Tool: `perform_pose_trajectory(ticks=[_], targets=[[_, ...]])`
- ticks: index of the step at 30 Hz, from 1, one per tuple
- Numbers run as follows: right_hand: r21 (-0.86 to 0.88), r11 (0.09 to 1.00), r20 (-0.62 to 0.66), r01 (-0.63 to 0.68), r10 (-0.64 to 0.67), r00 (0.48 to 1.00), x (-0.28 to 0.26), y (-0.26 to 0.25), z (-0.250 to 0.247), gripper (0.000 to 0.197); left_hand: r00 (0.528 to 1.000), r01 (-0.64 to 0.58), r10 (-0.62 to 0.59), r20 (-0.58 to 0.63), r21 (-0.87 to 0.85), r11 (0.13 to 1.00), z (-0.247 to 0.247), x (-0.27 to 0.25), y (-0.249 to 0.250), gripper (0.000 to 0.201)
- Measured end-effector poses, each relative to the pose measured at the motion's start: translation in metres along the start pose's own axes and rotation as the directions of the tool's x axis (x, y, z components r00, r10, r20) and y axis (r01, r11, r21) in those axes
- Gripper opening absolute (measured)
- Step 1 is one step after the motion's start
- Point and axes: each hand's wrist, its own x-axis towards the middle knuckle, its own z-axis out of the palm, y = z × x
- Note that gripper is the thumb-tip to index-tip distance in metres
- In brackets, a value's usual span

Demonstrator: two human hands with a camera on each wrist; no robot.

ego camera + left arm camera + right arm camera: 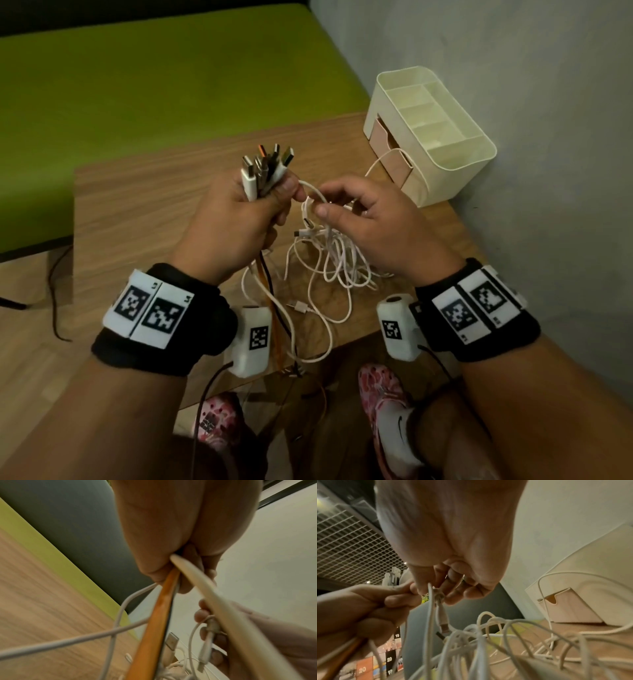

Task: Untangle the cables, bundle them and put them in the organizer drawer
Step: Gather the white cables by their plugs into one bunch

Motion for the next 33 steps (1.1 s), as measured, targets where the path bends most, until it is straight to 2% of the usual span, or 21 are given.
perform_pose_trajectory(ticks=[4, 8, 12, 16, 18, 22, 25, 29, 31, 33], targets=[[-0.175, 0.984, 0.001, 0.037, -0.037, 0.999, 0.001, 0.007, 0.002, 0.02, 0.998, -0.023, 0.021, -0.051, -0.047, 0.999, 0.004, -0.001, 0.001, 0.025], [-0.12, 0.993, -0.077, 0.002, -0.012, 0.997, 0.0, 0.01, 0.003, 0.03, 0.994, -0.015, 0.016, -0.107, 0.01, 1.0, 0.001, 0.003, -0.001, 0.026], [-0.141, 0.99, -0.094, 0.02, -0.033, 0.995, -0.001, 0.002, -0.002, 0.033, 0.999, 0.009, -0.006, -0.053, 0.067, 0.998, 0.001, 0.003, -0.006, 0.024], [-0.196, 0.967, -0.168, 0.16, -0.194, 0.966, -0.003, -0.008, 0.0, 0.016, 1.0, 0.016, -0.016, -0.002, -0.001, 1.0, 0.006, 0.003, -0.005, 0.026], [-0.222, 0.962, -0.211, 0.156, -0.204, 0.956, -0.007, -0.012, -0.004, 0.011, 1.0, 0.011, -0.011, 0.01, -0.037, 0.999, 0.008, 0.001, -0.002, 0.026], [-0.191, 0.974, -0.259, 0.12, -0.168, 0.951, -0.028, -0.027, -0.017, 0.007, 0.993, -0.027, 0.016, -0.113, -0.088, 0.996, 0.009, -0.009, 0.015, 0.029], [-0.181, 0.983, -0.251, 0.027, -0.073, 0.965, -0.054, -0.044, -0.024, 0.003, 0.993, -0.097, 0.087, -0.077, -0.139, 0.986, 0.02, -0.024, 0.037, 0.029], [-0.181, 0.977, -0.14, -0.111, 0.087, 0.986, -0.098, -0.065, -0.028, 0.032, 0.981, -0.178, 0.189, 0.051, -0.169, 0.969, 0.047, -0.047, 0.065, 0.026], [-0.099, 0.977, -0.041, -0.188, 0.185, 0.982, -0.124, -0.072, -0.035, 0.039, 0.981, -0.157, 0.176, 0.078, -0.202, 0.967, 0.056, -0.055, 0.073, 0.029], [-0.13, 0.934, 0.148, -0.332, 0.35, 0.925, -0.147, -0.076, -0.044, 0.027, 0.989, -0.099, 0.124, 0.081, -0.258, 0.961, 0.06, -0.061, 0.079, 0.033]])
